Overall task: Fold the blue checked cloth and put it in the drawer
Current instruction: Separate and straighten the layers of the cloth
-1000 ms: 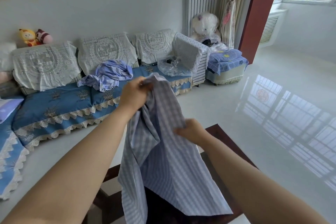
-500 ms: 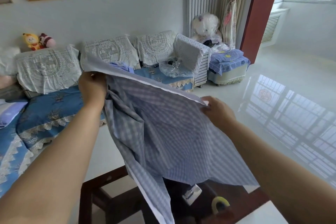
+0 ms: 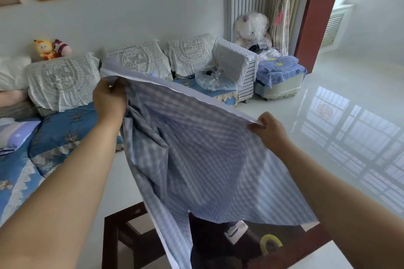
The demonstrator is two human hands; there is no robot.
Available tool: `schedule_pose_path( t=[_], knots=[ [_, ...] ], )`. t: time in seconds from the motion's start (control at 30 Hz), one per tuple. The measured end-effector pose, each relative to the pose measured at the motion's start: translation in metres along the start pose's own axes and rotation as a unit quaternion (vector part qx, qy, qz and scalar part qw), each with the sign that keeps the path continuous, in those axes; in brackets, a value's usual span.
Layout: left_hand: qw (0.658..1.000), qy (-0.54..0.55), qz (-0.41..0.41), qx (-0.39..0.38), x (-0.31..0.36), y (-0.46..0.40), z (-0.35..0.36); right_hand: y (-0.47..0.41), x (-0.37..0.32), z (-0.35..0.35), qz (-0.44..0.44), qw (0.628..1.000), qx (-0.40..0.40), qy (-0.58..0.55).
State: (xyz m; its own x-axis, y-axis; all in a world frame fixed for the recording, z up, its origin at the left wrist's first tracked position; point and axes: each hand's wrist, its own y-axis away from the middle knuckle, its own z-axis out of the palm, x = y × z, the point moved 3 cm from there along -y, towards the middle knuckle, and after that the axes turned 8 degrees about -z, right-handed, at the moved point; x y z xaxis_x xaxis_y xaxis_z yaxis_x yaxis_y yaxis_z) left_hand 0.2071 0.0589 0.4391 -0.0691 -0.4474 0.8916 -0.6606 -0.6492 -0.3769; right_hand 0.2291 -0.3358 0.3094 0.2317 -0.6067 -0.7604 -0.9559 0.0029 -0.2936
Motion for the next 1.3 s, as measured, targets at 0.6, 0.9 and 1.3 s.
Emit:
schedule_pose_path(
  t=[0.6,0.9,1.3],
  knots=[
    [0.982,-0.024,-0.121,0.145,-0.059,-0.001,-0.032,0.013,0.050,0.005,0.096,0.937,-0.191,0.275],
    [0.971,0.025,-0.197,0.136,-0.076,0.000,-0.018,0.027,0.070,0.019,0.133,0.950,-0.226,0.167],
    [0.993,-0.055,-0.089,-0.055,-0.037,0.045,0.040,0.032,0.013,0.019,0.081,0.950,-0.196,0.230]
  ],
)
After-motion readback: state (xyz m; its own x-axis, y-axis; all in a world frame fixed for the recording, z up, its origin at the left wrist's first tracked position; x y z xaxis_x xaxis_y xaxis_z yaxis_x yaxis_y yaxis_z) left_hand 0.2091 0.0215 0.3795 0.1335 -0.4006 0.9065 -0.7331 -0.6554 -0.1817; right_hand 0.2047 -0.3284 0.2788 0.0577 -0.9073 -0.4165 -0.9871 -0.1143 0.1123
